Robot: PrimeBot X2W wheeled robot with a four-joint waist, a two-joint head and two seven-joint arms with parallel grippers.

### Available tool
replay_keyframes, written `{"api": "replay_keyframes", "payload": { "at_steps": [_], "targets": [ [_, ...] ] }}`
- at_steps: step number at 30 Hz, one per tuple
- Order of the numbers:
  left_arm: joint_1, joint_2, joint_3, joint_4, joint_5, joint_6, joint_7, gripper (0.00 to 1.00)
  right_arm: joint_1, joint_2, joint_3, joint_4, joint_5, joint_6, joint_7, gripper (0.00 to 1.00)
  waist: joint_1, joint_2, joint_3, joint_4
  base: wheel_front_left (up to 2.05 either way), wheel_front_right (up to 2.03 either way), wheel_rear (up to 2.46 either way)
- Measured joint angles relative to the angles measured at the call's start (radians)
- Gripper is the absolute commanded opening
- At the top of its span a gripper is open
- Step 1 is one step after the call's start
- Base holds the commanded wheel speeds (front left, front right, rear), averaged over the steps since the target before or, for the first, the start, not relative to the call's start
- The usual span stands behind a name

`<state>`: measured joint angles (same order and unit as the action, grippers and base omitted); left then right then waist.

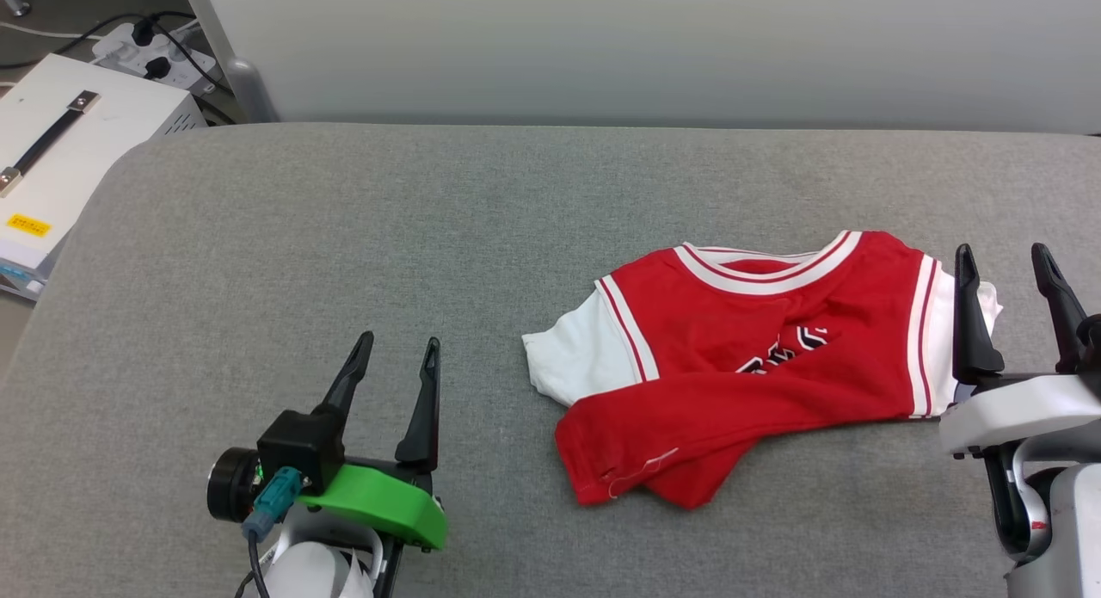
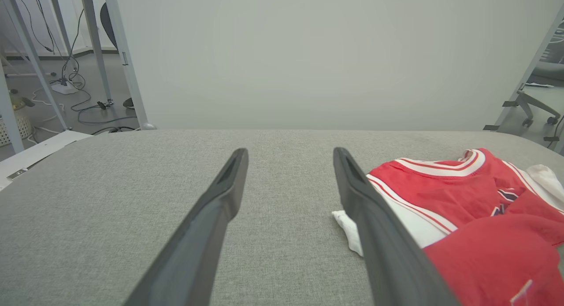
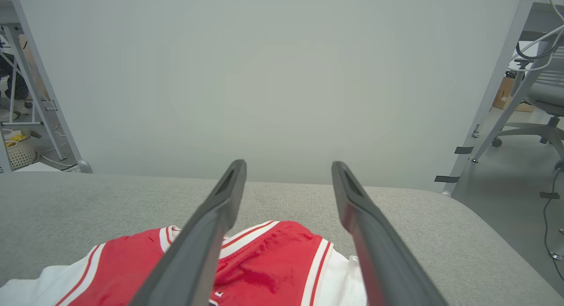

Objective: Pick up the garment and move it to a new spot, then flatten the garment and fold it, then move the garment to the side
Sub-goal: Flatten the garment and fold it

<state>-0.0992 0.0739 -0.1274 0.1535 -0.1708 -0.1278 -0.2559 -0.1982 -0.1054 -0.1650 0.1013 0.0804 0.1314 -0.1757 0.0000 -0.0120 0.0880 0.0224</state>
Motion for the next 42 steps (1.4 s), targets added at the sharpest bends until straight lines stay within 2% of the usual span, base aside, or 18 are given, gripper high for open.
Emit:
{"api": "replay_keyframes", "payload": {
  "at_steps": [4, 6, 10, 15, 18, 21, 30, 31, 32, 36, 42],
  "targets": [
    [-0.023, 0.017, -0.051, 0.036, -0.026, 0.0, 0.006, 1.0, 0.021, 0.011, -0.005, -0.033, -0.012, 0.0, -0.005, 1.0, 0.0, 0.0, 0.015, -0.006, 0.0, 0.0, 0.0],
    [-0.061, 0.03, -0.095, 0.057, -0.049, 0.0, 0.055, 1.0, 0.024, 0.012, -0.013, -0.048, -0.018, 0.0, -0.006, 1.0, 0.0, 0.0, 0.024, -0.007, 0.0, 0.0, 0.0],
    [-0.189, 0.047, -0.168, 0.098, -0.081, 0.0, 0.238, 1.0, 0.025, 0.014, -0.026, -0.072, -0.033, 0.0, 0.0, 1.0, 0.0, 0.0, 0.051, -0.011, 0.0, 0.0, 0.0],
    [-0.339, 0.047, -0.229, 0.189, -0.127, 0.0, 0.537, 1.0, 0.025, 0.021, -0.01, -0.081, -0.042, 0.0, 0.0, 1.0, 0.0, 0.0, 0.091, -0.026, 0.0, 0.0, 0.0],
    [-0.386, 0.051, -0.242, 0.241, -0.125, 0.007, 0.651, 1.0, 0.024, 0.026, 0.003, -0.082, -0.043, 0.0, 0.0, 1.0, 0.0, 0.0, 0.107, -0.044, 0.0, 0.0, 0.0],
    [-0.421, 0.054, -0.248, 0.283, -0.112, 0.028, 0.699, 1.0, 0.023, 0.03, 0.009, -0.08, -0.043, 0.0, -0.002, 1.0, 0.0, 0.0, 0.126, -0.067, 0.0, 0.0, 0.0],
    [-0.456, 0.074, -0.269, 0.392, -0.085, 0.049, 0.696, 1.0, 0.021, 0.038, 0.012, -0.059, -0.043, 0.0, -0.031, 1.0, 0.0, 0.0, 0.168, -0.123, 0.0, 0.0, 0.0],
    [-0.461, 0.077, -0.277, 0.4, -0.077, 0.048, 0.697, 0.27, 0.02, 0.04, 0.013, -0.057, -0.043, 0.0, -0.033, 1.0, 0.0, 0.0, 0.171, -0.127, 0.0, 0.0, 0.0],
    [-0.465, 0.08, -0.285, 0.408, -0.072, 0.048, 0.698, 0.0, 0.02, 0.04, 0.012, -0.054, -0.043, 0.0, -0.033, 1.0, 0.0001, 0.0, 0.173, -0.13, 0.0, 0.0, 0.0],
    [-0.466, 0.078, -0.288, 0.421, -0.073, 0.045, 0.667, 0.0, 0.02, 0.044, 0.009, -0.046, -0.046, 0.0, -0.036, 1.0, 0.0001, 0.0, 0.168, -0.133, 0.0, 0.0, 0.0],
    [-0.466, 0.109, -0.234, 0.426, -0.074, 0.095, 0.512, 0.0, 0.02, 0.045, 0.001, -0.03, -0.053, 0.0, -0.037, 1.0, 0.0001, 0.0, 0.141, -0.118, 0.0, 0.0, 0.0]
  ]
}}
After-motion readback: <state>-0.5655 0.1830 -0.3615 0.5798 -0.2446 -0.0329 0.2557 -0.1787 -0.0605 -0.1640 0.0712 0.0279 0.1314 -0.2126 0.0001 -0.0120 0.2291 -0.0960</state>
